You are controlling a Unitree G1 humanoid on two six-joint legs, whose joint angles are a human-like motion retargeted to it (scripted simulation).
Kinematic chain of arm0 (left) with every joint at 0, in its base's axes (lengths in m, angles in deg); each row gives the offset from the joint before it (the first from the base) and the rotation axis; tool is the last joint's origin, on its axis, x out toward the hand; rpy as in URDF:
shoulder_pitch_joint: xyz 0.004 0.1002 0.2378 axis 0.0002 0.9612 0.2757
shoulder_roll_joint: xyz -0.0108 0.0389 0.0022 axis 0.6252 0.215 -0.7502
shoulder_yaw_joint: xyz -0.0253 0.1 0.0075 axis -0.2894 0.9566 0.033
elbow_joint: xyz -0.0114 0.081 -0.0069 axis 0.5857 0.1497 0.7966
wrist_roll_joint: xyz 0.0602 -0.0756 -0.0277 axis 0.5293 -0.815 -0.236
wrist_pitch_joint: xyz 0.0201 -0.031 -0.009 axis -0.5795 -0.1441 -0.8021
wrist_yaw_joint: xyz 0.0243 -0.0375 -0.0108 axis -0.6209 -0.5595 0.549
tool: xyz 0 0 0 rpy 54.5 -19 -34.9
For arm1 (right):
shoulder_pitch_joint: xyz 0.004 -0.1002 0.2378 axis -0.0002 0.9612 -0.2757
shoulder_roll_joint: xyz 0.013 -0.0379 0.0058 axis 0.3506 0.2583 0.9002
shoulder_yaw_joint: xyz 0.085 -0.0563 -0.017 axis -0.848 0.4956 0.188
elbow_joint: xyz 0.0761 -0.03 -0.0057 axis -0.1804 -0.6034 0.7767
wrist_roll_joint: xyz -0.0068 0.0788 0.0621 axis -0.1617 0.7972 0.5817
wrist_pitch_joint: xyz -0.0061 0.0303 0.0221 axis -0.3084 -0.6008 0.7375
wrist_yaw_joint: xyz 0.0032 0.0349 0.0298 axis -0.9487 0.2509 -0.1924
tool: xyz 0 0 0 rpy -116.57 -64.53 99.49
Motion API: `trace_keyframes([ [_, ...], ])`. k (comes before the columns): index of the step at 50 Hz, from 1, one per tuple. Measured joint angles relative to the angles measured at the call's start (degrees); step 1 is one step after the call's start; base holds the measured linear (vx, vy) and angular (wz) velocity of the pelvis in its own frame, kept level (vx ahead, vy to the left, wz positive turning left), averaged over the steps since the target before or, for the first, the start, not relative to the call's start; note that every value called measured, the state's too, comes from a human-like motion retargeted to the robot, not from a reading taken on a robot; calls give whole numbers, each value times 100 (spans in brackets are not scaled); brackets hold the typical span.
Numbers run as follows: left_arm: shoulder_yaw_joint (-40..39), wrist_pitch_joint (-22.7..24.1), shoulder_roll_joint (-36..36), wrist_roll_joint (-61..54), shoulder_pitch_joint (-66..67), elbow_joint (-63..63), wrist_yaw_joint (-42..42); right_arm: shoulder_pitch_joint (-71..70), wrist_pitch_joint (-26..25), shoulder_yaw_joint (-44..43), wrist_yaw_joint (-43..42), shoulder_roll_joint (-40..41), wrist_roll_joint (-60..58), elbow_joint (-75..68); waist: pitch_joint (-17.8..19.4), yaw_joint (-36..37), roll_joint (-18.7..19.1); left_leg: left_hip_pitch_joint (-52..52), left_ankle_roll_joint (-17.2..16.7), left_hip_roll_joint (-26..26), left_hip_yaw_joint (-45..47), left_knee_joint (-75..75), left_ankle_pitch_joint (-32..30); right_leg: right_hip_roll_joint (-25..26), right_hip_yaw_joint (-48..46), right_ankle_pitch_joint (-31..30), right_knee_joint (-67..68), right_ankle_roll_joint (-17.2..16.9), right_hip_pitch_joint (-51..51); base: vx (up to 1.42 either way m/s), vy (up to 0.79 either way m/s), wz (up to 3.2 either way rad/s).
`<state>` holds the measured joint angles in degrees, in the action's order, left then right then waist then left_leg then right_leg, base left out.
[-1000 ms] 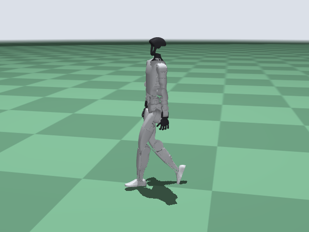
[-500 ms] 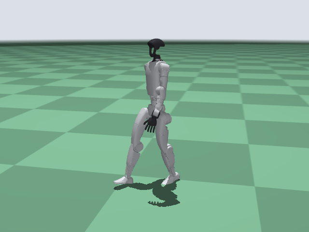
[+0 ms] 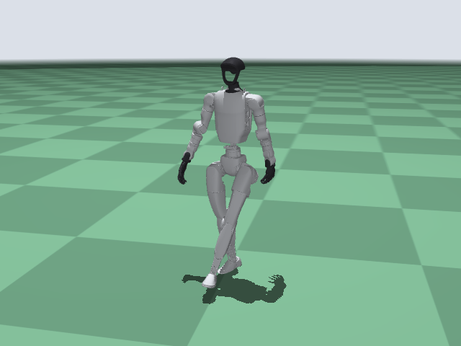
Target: Walk run
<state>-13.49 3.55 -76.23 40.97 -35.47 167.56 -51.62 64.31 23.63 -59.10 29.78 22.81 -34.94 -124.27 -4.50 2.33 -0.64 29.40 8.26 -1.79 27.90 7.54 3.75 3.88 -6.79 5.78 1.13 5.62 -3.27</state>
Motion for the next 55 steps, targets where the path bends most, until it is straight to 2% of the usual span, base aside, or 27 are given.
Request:
trace_keyframes([
  [3, -168, 49, -123, -371, 36, 0, -134, -49, -58, -49, -29, -34, 36, -58, -84, -22, -98, -137, 112, -264, 478, -768, 409, 54, -342, -37, 8, -150, -232, 88, -10, 65],
  [5, -316, 96, -245, -516, 50, 0, -264, -10, -94, -57, 3, 32, 106, -87, -124, 172, -261, -245, 407, -232, 708, -606, 349, -4, -189, -204, 142, -351, -361, 82, -8, -35],
  [7, -493, 227, -347, -622, 59, 0, -395, 103, -45, -104, 72, 183, 117, -120, -213, 371, -473, -346, 674, -196, 885, -396, 234, -164, -142, -619, 313, -675, -484, 97, -14, -59],
  [9, -602, 391, -357, -775, 9, 0, -524, 250, 74, -188, 182, 374, 24, -168, -292, 556, -613, -501, 674, -163, 647, -346, -104, -258, -319, -1382, 524, -1021, -639, 110, -30, -55],
  [11, -650, 453, -324, -982, -110, 0, -564, 421, 187, -244, 294, 566, -139, -248, -384, 601, -674, -567, 674, -103, 214, -159, -27, -261, -329, -2389, 971, -1361, -605, 107, -16, -1],
  [13, -594, 404, -264, -1208, -341, 0, -488, 581, 199, -259, 288, 745, -227, -376, -394, 483, -489, -608, 674, 17, -309, 153, 201, 112, 103, -3299, 1745, -1566, -325, 103, 16, 106],
  [15, -388, 372, -219, -1377, -682, -17, -335, 727, 167, -271, 231, 805, -214, -551, -280, 240, -338, -1014, 674, -114, -390, 264, 422, 463, 493, -3578, 3279, -1716, 180, 80, 13, 189],
  [17, -128, 391, -228, -1432, -1011, -307, -202, 863, 132, -329, 263, 866, -260, -703, -315, 228, 95, -1232, 674, 118, -699, 150, 476, 921, 681, -3441, 3467, -1669, 514, 70, 21, 146],
  [18, 15, 417, -262, -1404, -1169, -498, -175, 957, 87, -376, 295, 880, -291, -743, -306, 194, 228, -1344, 674, 93, -882, 134, 521, 975, 731, -3028, 3745, -1588, 753, 71, 25, 163],
  [20, 236, 532, -313, -1207, -1453, -934, -179, 1193, 15, -471, 297, 948, -319, -789, -293, 68, 452, -1604, 674, 23, -1169, 63, 566, 918, 817, -2390, 4016, -1465, 1141, 73, 24, 203],
  [23, 595, 786, -352, -869, -1854, -1612, -251, 1565, 58, -550, 136, 1042, -118, -926, -286, -305, 695, -1976, 674, -143, -1757, -56, 580, 416, 720, -1463, 3740, -1107, 1608, 65, 16, 251],
  [25, 847, 952, -303, -732, -2146, -1963, -283, 1793, 22, -545, 101, 1112, 91, -1038, -301, -496, 746, -2177, 674, -273, -2131, -72, 622, -25, 697, -1190, 3065, -989, 1788, 76, -1, 238],
  [28, 1118, 1157, -156, -574, -2589, -2284, -275, 2015, -147, -535, 166, 1260, 294, -1186, -274, -755, 589, -2498, 674, -574, -2587, -38, 721, -556, 900, -1235, 1773, -961, 1989, 65, -12, 222],
  [32, 1267, 1281, -44, -389, -2979, -2386, -75, 2059, -219, -401, 249, 1399, 315, -1304, -133, -834, 403, -3037, 654, -851, -3103, -59, 808, -775, 1672, -996, 496, -882, 2367, 81, -23, 143],
  [33, 1269, 1292, -26, -364, -3008, -2370, -14, 2030, -227, -356, 268, 1413, 247, -1303, -99, -822, 406, -3158, 602, -832, -3188, -63, 817, -742, 1748, -955, 208, -905, 2481, 80, -29, 76],
  [35, 1226, 1300, -1, -329, -2995, -2287, 81, 1950, -238, -267, 297, 1415, 48, -1219, -11, -847, 420, -3415, 475, -806, -3335, -64, 809, -676, 1701, -637, -308, -1465, 2628, 66, -26, 54],
  [37, 1103, 1277, 22, -304, -2869, -2094, 135, 1823, -261, -151, 280, 1372, -149, -1069, 47, -824, 428, -3663, 315, -779, -3303, -96, 704, -654, 1251, -508, -471, -1708, 2691, 71, -29, 23],
  [40, 974, 1180, 6, -256, -2524, -1580, 168, 1636, -322, -105, 147, 1263, -328, -802, -27, -1035, 476, -3888, -70, -743, -3436, -11, 323, -329, 1592, -663, -222, -1135, 2681, 90, -31, 76],
  [42, 968, 991, -4, -126, -2229, -1110, 97, 1570, -336, -223, 11, 1205, -325, -622, -110, -1401, 589, -3927, -491, -690, -3774, 293, -251, -391, 1201, -901, 97, -1171, 2632, 99, -34, 183],
  [43, 961, 840, -5, -5, -2076, -873, 41, 1544, -332, -291, -53, 1188, -273, -549, -119, -1661, 676, -3909, -773, -642, -4029, 556, -684, -311, 1529, -1069, 193, -1214, 2543, 111, -44, 198],
  [45, 921, 379, -55, 430, -1798, -441, -40, 1474, -305, -451, -135, 1145, 1, -499, -212, -1675, 832, -3698, -1589, -466, -3905, 1182, -1771, -248, 1775, -955, 451, -1045, 2423, 98, -36, 126],
  [46, 997, 135, -80, 620, -1672, -256, -14, 1431, -291, -537, -99, 1089, 233, -554, -246, -1629, 833, -3468, -2030, -434, -3756, 1695, -2188, -300, 1662, -880, 545, -978, 2362, 86, -16, 97],
  [47, 1054, -77, -96, 795, -1565, -106, 3, 1354, -294, -594, -38, 1012, 469, -624, -278, -1580, 772, -3221, -2325, -462, -3450, 2189, -2583, -502, 1446, -802, 638, -970, 2300, 79, 7, 108],
  [48, 1074, -225, -94, 942, -1495, -26, -2, 1207, -330, -595, 76, 891, 713, -722, -304, -1525, 584, -2940, -2326, -609, -2834, 2648, -2934, -1004, 1022, -719, 732, -1081, 2236, 73, 5, 86],
  [50, 1030, -308, -46, 1303, -1223, 0, -144, 939, -492, -553, 280, 738, 1101, -958, -383, -1366, 276, -2436, -2326, -397, -2038, 3480, -3374, -1143, 713, -620, 713, -857, 2035, 74, -34, 55],
  [52, 999, -194, -11, 1544, -910, -14, -329, 726, -621, -535, 317, 691, 1222, -1070, -291, -1273, 248, -1951, -2141, -136, -2369, 4143, -2655, -586, 1073, -598, 445, -508, 1593, 76, -66, 62],
  [55, 920, -63, -33, 1556, -575, -172, -330, 432, -556, -486, 317, 592, 1043, -899, -177, -878, 28, -1173, -1221, 292, -1526, 4504, -1739, -717, 525, -544, 283, -463, 1194, 70, -34, 14],
])
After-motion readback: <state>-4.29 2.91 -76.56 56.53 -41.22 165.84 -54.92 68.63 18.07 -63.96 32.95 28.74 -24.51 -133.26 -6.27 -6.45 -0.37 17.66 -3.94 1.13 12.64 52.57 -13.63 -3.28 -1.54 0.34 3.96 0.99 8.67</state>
